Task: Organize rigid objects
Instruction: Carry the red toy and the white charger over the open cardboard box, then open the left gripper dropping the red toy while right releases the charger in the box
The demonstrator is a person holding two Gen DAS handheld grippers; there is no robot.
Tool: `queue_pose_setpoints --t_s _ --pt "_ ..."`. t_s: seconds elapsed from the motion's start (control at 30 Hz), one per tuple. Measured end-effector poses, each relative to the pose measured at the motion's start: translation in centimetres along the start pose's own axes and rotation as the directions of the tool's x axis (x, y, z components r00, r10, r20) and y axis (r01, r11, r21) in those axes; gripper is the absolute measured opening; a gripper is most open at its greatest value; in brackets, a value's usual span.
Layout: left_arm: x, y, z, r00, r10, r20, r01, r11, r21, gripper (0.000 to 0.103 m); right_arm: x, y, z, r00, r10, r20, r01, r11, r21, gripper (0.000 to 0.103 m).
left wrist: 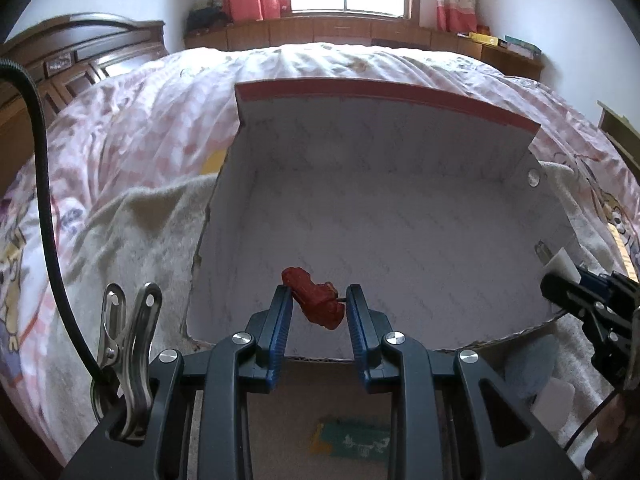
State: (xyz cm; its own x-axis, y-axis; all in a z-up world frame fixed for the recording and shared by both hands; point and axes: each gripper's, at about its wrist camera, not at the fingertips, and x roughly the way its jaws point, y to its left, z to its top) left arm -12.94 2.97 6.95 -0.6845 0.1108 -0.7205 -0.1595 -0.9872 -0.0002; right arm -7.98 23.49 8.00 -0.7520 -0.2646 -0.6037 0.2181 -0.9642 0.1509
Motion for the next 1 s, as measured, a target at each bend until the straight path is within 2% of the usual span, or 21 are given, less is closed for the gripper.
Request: queue_pose_setpoints --t_s 0.4,1.0 --pt "-1.1 -0.1 -1.2 1.000 0.005 -0.013 -0.005 1.000 0.018 0.029 -0.1 0.1 -0.1 1.000 0.010 -0.009 -0.010 1.000 -0.011 0.026" --pt "-0.1 -0.1 0.1 1.000 -0.010 -0.010 0.009 1.000 -0.022 0.029 1.4 1.2 1.5 0.999 -0.002 -0.045 0.000 1.000 -0.026 0.026"
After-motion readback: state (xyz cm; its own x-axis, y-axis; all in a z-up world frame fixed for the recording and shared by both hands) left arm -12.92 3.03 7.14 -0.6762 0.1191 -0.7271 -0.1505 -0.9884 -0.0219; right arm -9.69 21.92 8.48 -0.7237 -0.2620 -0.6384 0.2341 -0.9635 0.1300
